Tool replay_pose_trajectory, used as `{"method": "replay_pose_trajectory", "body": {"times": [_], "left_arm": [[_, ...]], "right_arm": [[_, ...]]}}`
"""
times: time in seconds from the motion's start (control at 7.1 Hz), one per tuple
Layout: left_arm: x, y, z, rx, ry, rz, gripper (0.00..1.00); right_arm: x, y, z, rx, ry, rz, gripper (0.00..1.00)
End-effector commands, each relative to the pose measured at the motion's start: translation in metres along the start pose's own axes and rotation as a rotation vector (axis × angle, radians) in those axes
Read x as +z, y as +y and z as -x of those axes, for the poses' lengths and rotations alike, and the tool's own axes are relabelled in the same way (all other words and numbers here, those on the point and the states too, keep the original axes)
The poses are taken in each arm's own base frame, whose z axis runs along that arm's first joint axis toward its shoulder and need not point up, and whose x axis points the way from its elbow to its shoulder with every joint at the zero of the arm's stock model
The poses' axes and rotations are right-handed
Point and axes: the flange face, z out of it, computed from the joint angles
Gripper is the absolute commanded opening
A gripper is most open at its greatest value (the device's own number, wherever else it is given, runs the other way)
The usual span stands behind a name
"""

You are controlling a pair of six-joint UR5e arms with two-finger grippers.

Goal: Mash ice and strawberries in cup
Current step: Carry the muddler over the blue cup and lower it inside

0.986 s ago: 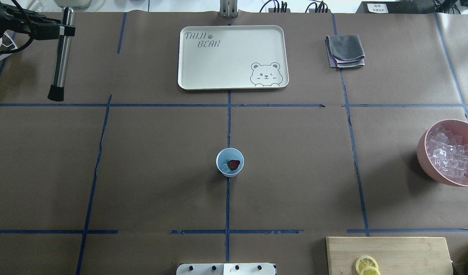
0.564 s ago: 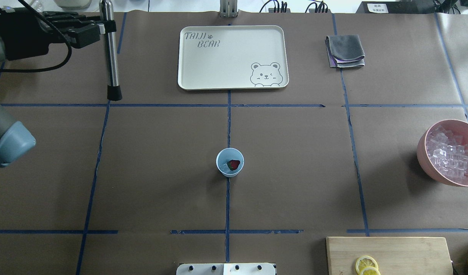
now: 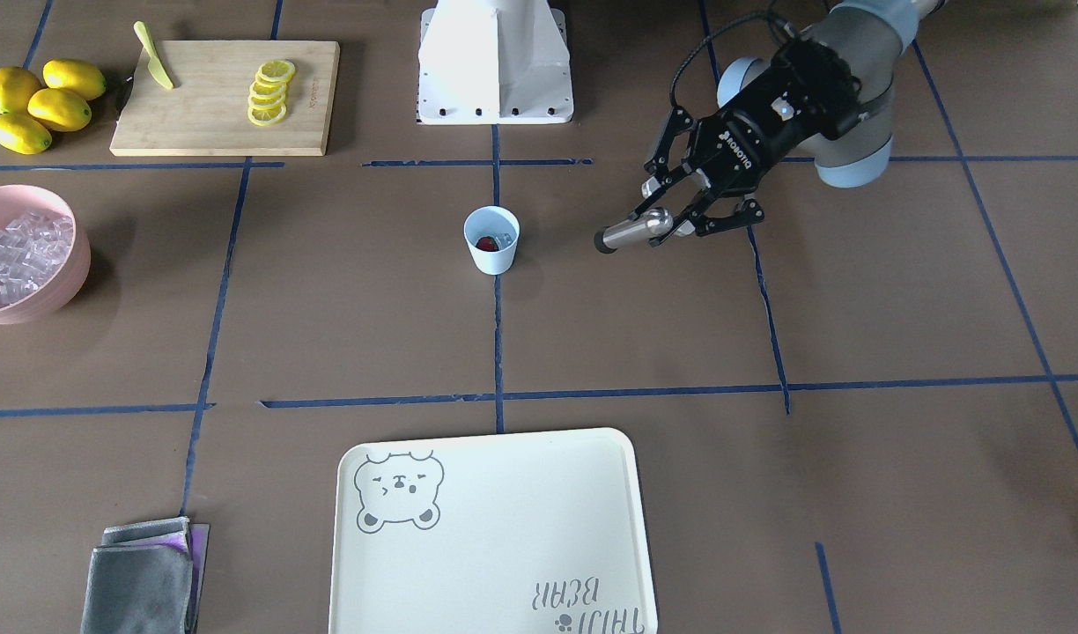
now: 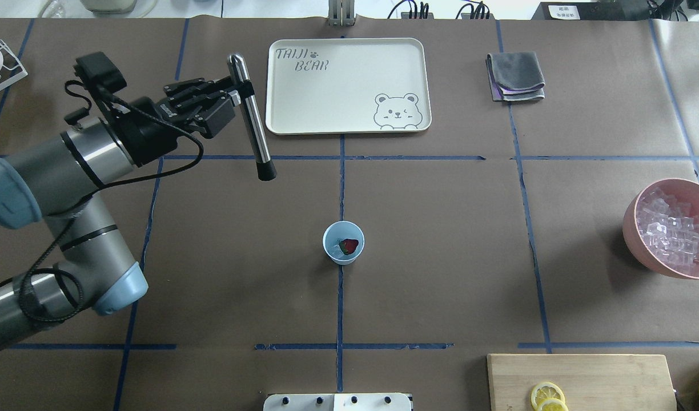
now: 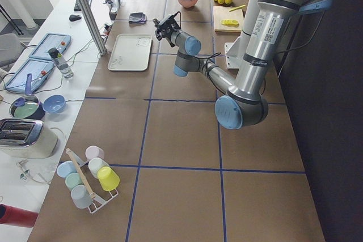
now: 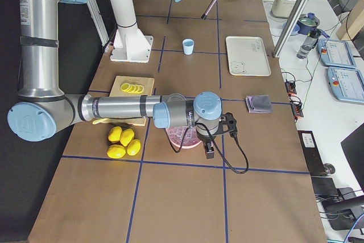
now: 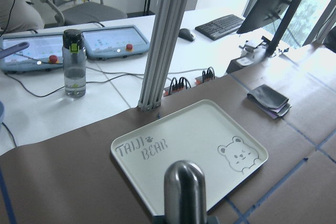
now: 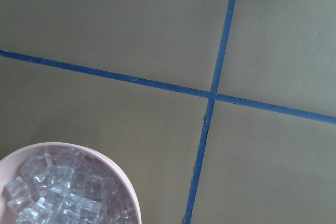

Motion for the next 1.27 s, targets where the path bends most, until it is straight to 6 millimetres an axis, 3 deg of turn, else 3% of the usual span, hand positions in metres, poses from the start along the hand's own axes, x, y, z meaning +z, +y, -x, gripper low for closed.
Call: {"method": "replay_pose_trajectory", "body": {"times": [0.0,0.14,0.42,0.7,0.85,1.13], "left_arm": [[0.013,0.024,-0.010,0.045,0.011,-0.059,0.00],[0.012,0.023,-0.016,0.085,0.019,-0.067,0.00],[0.010,0.063,-0.055,0.120,0.022,-0.064,0.00],[-0.002,0.097,-0.119,0.178,0.007,-0.105,0.00],[-0.005,0.103,-0.135,0.184,0.004,-0.110,0.00],[-0.006,0.112,-0.132,0.195,-0.005,-0.092,0.00]], "right_arm": [[0.000,0.000,0.001,0.004,-0.012,-0.001,0.99],[0.000,0.000,0.001,0.004,-0.012,-0.001,0.99],[0.002,0.002,-0.001,0.008,-0.010,0.002,0.99],[0.003,0.002,-0.002,0.010,-0.011,0.004,0.99],[0.004,0.003,-0.003,0.012,-0.009,0.006,0.99],[0.005,0.003,-0.004,0.014,-0.009,0.009,0.99]]}}
